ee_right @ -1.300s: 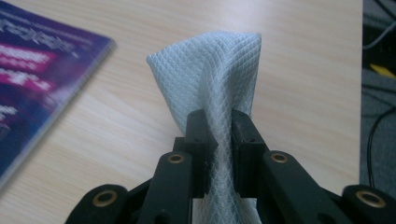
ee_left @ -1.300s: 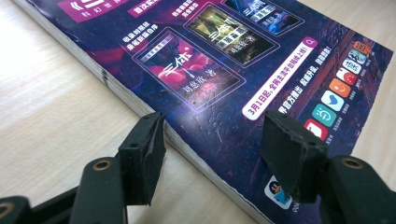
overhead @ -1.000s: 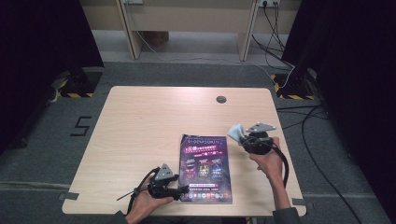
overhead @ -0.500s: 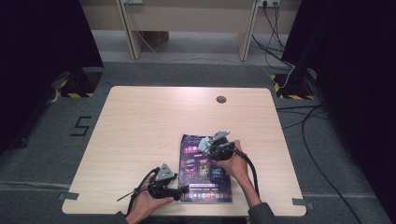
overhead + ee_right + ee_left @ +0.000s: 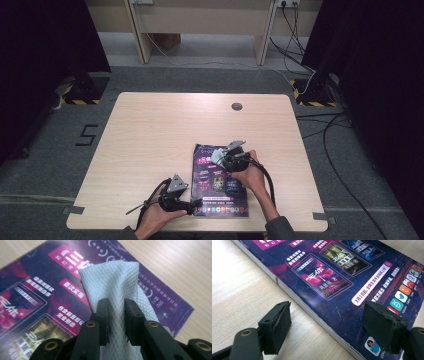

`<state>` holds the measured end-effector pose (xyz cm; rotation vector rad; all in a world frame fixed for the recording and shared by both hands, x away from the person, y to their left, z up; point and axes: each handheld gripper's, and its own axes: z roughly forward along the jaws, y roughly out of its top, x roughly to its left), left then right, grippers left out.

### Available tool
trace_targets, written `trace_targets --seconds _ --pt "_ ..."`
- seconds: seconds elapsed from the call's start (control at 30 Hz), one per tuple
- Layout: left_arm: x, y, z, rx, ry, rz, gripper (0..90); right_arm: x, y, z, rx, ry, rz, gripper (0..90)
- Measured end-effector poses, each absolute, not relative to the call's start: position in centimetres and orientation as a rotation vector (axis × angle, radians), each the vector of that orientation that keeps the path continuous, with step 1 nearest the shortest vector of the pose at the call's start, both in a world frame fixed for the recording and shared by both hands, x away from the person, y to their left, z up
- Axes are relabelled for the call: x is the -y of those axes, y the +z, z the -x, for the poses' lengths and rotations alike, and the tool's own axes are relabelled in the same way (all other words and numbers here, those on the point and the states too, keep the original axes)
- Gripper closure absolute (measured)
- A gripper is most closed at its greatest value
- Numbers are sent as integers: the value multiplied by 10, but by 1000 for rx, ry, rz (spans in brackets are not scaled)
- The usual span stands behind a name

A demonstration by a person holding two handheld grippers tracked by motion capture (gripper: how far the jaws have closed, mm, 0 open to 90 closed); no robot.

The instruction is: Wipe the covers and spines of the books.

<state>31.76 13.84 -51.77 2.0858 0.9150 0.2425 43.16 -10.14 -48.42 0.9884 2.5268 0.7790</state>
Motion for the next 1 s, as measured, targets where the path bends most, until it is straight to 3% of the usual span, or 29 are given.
trace_targets --seconds 0.33,0.7,1.0 --pt "-139 -518 -318 -902 238 -2088 235 140 -488 -466 -2341 761 -1201 762" --pt "-138 -518 -318 -902 247 -2090 229 112 -486 -455 -2437 733 -1047 768" --pt "-139 -518 -318 -899 244 -2091 228 146 -489 -474 -2298 764 -1237 755"
